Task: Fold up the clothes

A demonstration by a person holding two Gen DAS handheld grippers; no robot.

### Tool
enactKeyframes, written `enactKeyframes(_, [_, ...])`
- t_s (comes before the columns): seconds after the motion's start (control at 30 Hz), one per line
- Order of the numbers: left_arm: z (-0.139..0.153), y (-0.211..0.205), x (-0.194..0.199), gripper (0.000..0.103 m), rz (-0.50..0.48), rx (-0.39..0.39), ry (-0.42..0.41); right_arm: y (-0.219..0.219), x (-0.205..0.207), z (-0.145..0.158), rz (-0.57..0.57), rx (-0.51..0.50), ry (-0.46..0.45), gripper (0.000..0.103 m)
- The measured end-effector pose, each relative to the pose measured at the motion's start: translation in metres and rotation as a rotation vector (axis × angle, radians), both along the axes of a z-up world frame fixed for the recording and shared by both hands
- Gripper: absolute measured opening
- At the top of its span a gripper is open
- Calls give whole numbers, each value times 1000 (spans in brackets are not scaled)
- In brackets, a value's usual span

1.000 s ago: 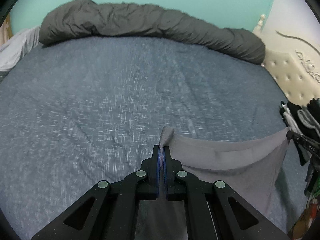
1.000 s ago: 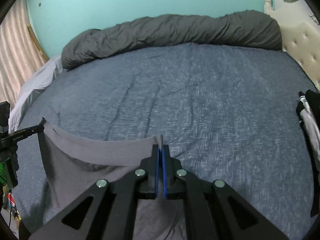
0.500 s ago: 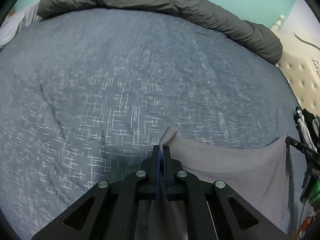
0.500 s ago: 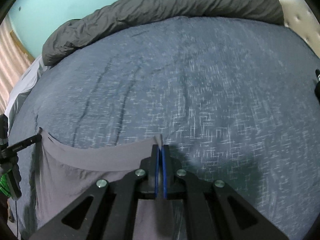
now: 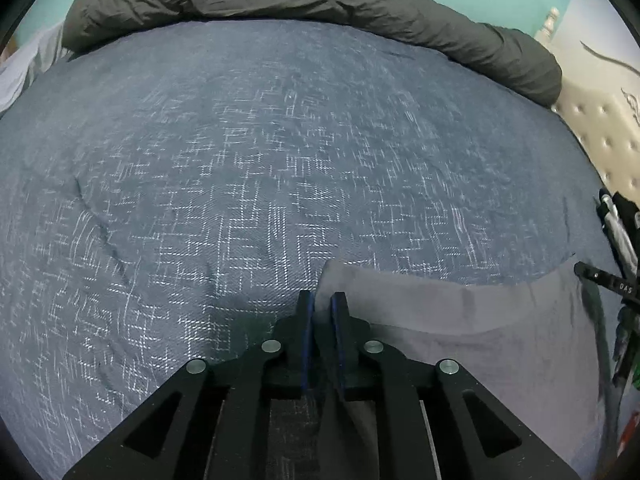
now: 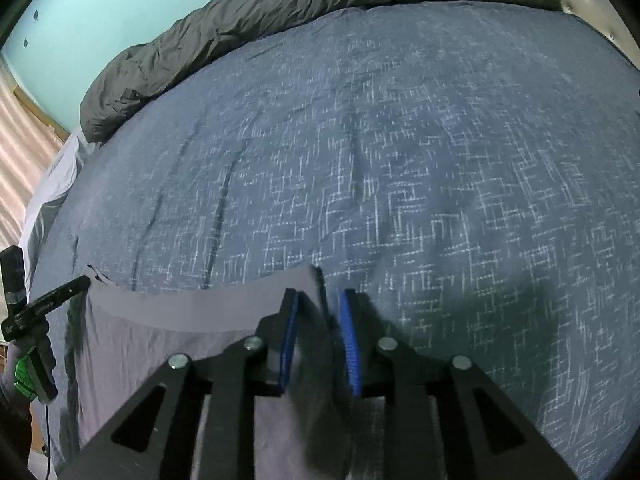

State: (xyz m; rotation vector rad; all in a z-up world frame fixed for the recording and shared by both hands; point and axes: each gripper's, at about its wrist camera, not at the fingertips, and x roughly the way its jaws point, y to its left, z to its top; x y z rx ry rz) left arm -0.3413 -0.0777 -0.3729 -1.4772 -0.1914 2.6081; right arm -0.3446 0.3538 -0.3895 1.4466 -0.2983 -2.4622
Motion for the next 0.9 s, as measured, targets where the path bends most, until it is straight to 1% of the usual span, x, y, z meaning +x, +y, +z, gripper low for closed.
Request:
enactKeyframes(0.03, [-1,2,0,8,-5,-4,0,-2,1,0,6,12,1,20])
enactKeyframes(0.07, [-1,3,0,4,-9,-7,0,-4,1,0,11,23,0,16])
enactKeyframes(0.1, [-2,3,-1,3,-6,-8,0,-6,0,0,13,39,-1,4])
enactKeyframes(0.23, [-1,1,-3,2,20,-3,-9,-8,-2,7,-13,76,8,2])
enactKeyframes(0.33, [7,-1,1,5,36,9,-18,-1,1,19,-43,48,23,2])
enactKeyframes(0.37, [13,-5,6,7,60,7,-9,0,5,23,-46,39,23,2])
enactKeyframes(0.43, [23,-14,20,9,95,33,-2,3,19,33,-53,38,23,3])
enactKeyframes(0.47, [28,-21,31,11,105,66,1,6,28,37,-57,34,25,7])
enactKeyframes(0.5, [32,-29,45,14,111,99,0,11,39,42,-63,20,29,14])
enactKeyframes(0.53, [33,-31,59,23,112,112,-8,15,53,45,-67,-2,29,20])
enactKeyframes(0.57, [33,-32,75,31,113,125,-20,20,66,47,-70,-27,24,32])
enactKeyframes(0.6, [34,-36,89,34,113,139,-33,24,80,50,-76,-46,20,34])
enactKeyframes(0.63, [35,-41,102,40,112,151,-45,28,95,51,-80,-63,13,34])
enactKeyframes(0.67, [34,-45,114,41,109,154,-57,32,112,51,-82,-80,4,34])
enactKeyframes(0.8, [24,-41,172,41,84,179,-116,37,155,44,-85,-86,-47,35])
enactKeyframes(0.9, [22,-28,201,41,83,200,-141,37,176,40,-99,-79,-79,35])
